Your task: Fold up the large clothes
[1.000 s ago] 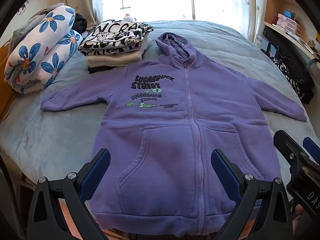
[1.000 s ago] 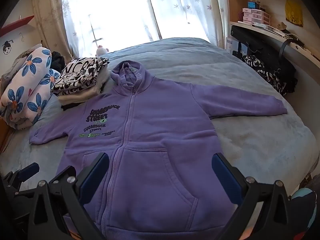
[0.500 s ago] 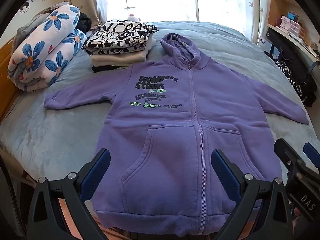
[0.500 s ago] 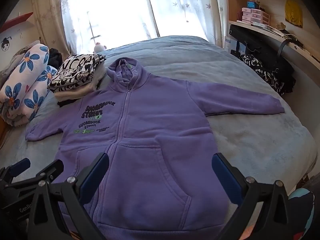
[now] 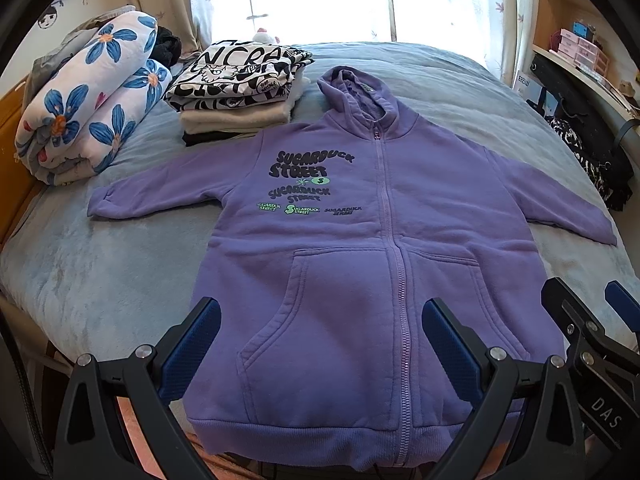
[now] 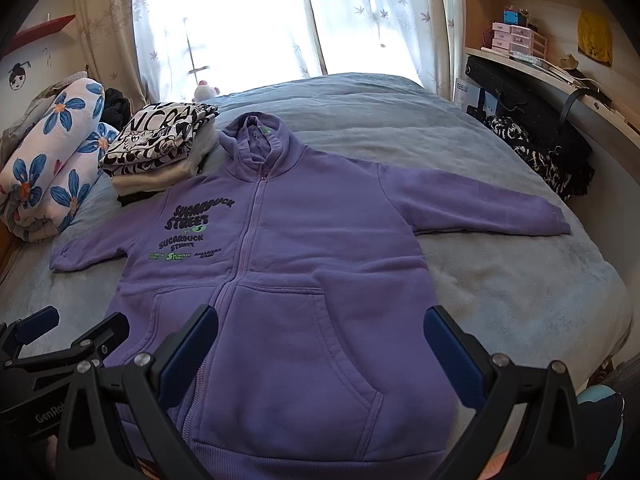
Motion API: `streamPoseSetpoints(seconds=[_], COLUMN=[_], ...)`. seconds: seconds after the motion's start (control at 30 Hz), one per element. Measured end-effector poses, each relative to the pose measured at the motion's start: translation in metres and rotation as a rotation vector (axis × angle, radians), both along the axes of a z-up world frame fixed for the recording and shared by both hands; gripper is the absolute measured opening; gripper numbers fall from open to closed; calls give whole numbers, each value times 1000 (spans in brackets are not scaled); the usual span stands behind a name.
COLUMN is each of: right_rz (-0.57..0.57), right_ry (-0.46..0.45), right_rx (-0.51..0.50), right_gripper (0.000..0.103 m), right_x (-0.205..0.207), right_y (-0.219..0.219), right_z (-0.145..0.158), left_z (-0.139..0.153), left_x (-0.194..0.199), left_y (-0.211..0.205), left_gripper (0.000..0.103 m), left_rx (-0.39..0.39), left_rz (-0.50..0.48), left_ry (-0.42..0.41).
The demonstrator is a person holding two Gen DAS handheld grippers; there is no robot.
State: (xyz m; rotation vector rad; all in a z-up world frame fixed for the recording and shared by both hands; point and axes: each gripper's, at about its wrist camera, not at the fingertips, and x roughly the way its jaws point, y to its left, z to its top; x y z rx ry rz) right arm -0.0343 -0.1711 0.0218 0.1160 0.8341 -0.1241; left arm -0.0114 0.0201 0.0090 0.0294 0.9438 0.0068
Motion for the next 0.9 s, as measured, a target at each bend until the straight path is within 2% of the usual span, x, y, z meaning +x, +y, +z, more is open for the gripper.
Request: streamPoseSetpoints(seconds=[0.9], right_rz=[-1], right_ry=[4], right_rx=[-2], right_gripper=[103], right_x=[0], right_y=[1], right_z=[-2], left_z=[-3], left_x=[-2], left_y=[-5], left_gripper=[100], left_rx=[11], left_rz=[3], left_ry=[-1])
